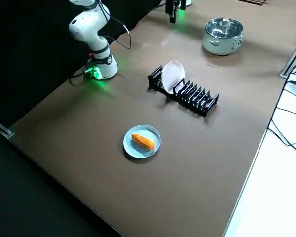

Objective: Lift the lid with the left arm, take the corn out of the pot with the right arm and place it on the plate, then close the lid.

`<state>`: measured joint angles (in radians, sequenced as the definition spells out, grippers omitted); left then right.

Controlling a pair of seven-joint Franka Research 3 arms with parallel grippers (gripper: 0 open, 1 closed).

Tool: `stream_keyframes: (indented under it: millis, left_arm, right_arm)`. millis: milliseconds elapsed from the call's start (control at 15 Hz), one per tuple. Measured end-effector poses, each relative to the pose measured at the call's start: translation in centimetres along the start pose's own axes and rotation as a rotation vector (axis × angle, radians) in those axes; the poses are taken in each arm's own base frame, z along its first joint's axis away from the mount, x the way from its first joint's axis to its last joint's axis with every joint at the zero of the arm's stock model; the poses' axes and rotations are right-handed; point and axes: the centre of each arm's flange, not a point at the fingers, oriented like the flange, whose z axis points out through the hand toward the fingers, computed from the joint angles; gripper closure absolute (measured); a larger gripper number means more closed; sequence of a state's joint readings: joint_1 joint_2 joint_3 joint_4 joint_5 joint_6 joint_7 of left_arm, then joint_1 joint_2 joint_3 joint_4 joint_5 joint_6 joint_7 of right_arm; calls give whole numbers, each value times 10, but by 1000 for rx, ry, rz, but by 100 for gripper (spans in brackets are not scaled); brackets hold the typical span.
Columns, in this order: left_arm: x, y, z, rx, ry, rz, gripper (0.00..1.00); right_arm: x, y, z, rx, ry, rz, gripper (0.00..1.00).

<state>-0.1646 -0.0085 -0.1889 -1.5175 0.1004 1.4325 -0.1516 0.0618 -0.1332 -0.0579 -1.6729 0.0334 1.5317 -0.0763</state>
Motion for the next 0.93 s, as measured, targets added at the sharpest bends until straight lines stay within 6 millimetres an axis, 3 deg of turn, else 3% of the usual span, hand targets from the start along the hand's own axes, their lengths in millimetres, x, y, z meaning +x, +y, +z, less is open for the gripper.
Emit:
stream_keyframes:
  millis: [267,533,933]
  left_arm:
    - [-8,-40,-8,-74,3,-12,0]
    - [-3,-47,5,-80,-23,-44,0]
    - [5,-83,22,-98,-46,-112,0]
  right_arm:
    - [0,1,1,-1,2,6,0]
    - [1,2,0,-2,12,8,0]
    - [4,3,-3,-4,37,13,0]
